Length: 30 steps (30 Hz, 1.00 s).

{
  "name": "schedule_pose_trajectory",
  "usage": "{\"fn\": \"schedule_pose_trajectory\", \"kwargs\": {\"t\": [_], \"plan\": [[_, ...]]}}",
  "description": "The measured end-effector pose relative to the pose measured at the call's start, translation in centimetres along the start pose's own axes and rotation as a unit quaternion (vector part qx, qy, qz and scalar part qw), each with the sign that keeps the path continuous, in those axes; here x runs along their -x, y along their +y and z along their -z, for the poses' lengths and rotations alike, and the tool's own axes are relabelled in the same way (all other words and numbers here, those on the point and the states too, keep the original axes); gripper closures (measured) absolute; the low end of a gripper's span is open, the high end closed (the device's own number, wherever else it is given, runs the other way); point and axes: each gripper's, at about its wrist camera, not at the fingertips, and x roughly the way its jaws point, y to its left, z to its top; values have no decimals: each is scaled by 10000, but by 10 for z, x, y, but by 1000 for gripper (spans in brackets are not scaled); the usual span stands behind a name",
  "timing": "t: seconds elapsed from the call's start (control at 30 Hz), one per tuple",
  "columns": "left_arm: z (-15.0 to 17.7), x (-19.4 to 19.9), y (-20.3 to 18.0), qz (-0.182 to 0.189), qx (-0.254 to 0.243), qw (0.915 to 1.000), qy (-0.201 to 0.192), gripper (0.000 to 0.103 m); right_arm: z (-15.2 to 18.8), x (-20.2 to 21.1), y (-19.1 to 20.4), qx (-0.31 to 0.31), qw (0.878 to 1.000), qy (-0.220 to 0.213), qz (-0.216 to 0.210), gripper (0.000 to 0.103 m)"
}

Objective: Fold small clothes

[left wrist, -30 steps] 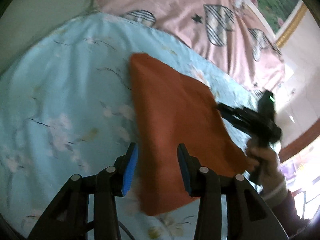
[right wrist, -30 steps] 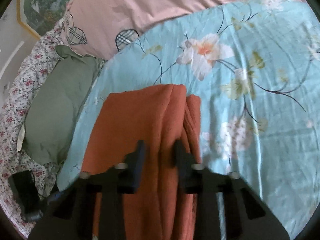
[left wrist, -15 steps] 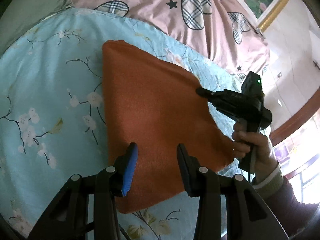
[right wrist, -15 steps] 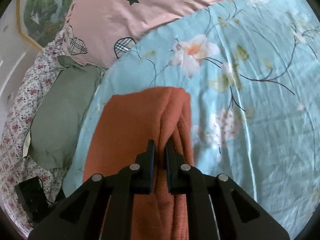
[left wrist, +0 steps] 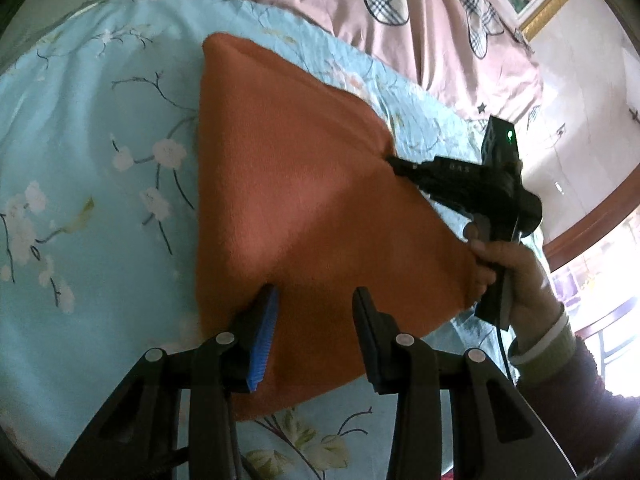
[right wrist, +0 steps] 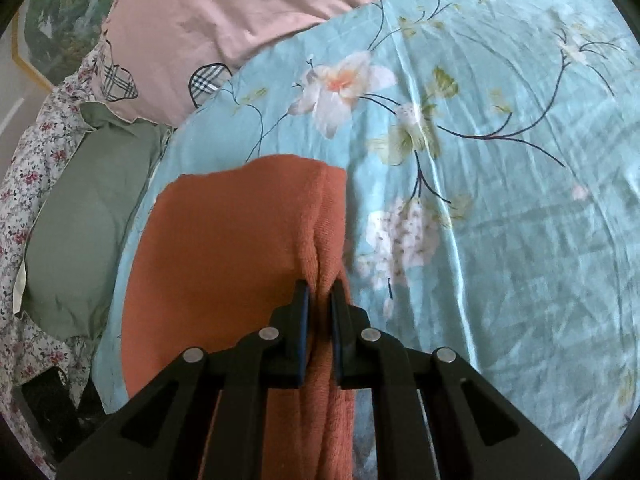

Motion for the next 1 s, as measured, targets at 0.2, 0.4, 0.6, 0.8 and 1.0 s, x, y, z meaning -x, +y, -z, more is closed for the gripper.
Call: {"fn": "schedule_pose_trajectory", "kwargs": {"t": [0.2,0.4,0.6,0.8,1.0], "plan": [[4,-3,1,40,23,10000,32,64,-8,47,54,596,9960,-615,236,86],[5,-3,2,18,-1,10000,40,64,-22,-14,72,626,9980,-75,-35,69],[5,-3,4,84,32,9999,57,66,-29,-36,25,-119,9999,-63,103,100],[4,-5,2,2,-1,10000,56,66,-1,22,48,339,9991,-172,-212,92],[8,1,1,11,76,10000,19,66,50,59,55,653,9974,-57,-296,75]]}}
